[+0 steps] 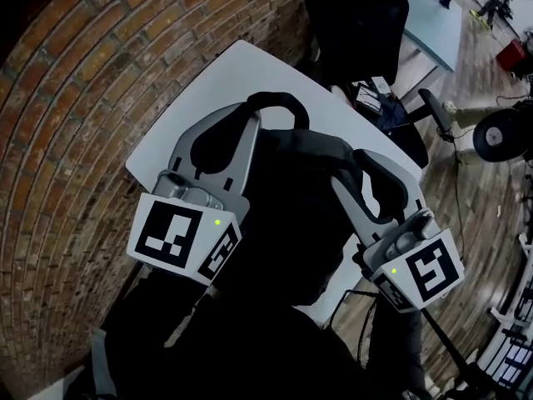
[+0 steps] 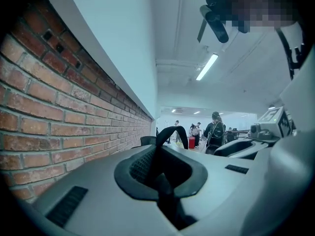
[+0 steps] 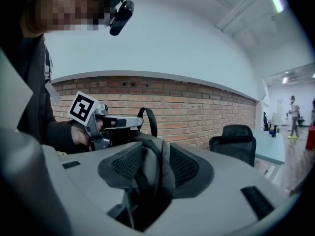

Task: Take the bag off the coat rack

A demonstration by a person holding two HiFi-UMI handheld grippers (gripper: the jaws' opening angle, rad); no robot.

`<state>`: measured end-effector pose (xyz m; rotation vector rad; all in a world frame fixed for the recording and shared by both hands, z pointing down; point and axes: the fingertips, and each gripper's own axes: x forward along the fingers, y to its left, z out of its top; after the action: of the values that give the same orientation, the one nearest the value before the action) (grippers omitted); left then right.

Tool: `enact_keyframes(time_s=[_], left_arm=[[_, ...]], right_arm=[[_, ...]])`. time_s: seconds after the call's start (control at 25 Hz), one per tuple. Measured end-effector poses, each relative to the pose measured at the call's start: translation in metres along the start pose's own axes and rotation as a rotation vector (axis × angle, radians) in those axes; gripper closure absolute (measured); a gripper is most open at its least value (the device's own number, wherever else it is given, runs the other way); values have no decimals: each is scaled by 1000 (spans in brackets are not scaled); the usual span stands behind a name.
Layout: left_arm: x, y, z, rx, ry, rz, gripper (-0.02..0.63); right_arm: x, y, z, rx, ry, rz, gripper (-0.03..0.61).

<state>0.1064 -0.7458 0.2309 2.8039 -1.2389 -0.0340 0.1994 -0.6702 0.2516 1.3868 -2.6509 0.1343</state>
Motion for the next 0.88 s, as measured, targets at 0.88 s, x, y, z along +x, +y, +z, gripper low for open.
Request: enact_keyframes(time_s=[0.88], left_arm=[[34,14,-30,11,67,-22,584]], right_arm=[[4,-5,-19,18,-30,-67,534]])
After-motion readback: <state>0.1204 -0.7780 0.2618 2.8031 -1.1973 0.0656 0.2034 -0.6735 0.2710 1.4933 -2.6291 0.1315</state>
